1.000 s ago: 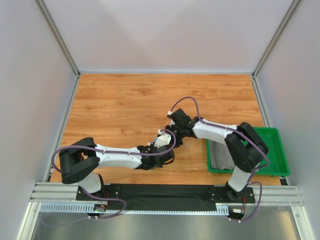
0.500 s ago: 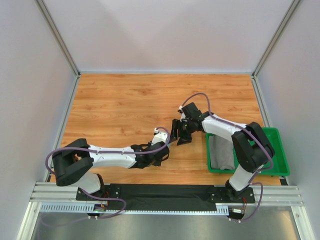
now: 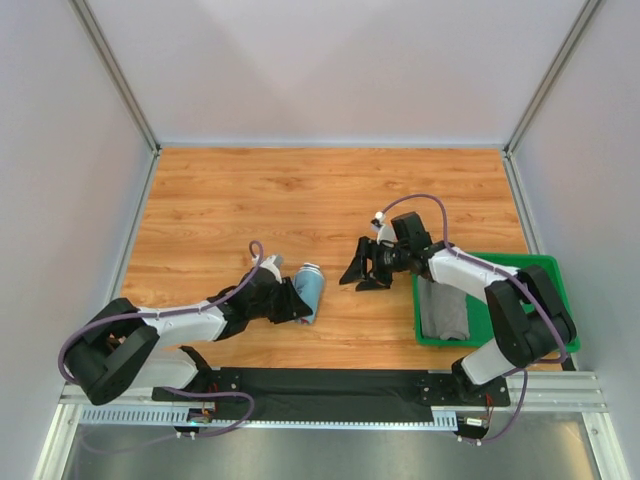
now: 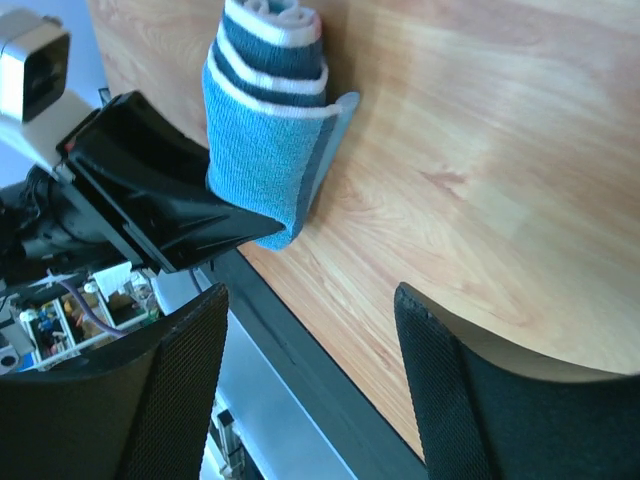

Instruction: Roll the towels

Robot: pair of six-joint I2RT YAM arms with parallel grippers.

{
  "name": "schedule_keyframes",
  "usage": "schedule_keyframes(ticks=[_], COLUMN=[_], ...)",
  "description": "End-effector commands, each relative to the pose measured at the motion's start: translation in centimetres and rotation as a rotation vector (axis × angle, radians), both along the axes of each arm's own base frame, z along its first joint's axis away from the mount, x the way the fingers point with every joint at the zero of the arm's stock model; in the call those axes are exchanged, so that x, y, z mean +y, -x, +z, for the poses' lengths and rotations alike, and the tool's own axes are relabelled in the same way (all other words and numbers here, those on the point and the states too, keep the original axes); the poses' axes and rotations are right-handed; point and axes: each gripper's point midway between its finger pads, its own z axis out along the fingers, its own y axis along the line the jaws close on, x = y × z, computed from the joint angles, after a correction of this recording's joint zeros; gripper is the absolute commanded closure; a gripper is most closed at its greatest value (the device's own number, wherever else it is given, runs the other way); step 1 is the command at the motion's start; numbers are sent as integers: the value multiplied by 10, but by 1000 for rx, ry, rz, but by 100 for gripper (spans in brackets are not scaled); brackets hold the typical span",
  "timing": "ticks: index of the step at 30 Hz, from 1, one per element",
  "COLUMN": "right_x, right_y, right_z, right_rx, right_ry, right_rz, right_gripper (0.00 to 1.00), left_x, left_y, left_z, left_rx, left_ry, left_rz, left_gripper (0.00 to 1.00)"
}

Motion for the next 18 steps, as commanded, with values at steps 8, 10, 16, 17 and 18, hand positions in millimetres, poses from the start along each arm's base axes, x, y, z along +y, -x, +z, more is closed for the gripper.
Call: schedule_keyframes(ticks=[8,10,16,17,18], right_x=[71,78,92,94,95], right_y=[9,11,15,15,15], right_z=[-18,-25,-42,-43,-45], right_rx=[-38,-17,17,21,27], right_ry=[-161,-153,-115,-115,-115], right_rz=[84,88,94,90,90], right_gripper=[21,20,21,21,21], left_x=[20,25,33,33,35], left_y=[29,30,31,28,27], left_z=[-24,-27,-30,-28,-29], left_rx=[250,256,245,227,222], left_ry=[158,141,78,66,48], left_rz=[145,154,154,142,144], left_gripper=[100,100,100,100,100])
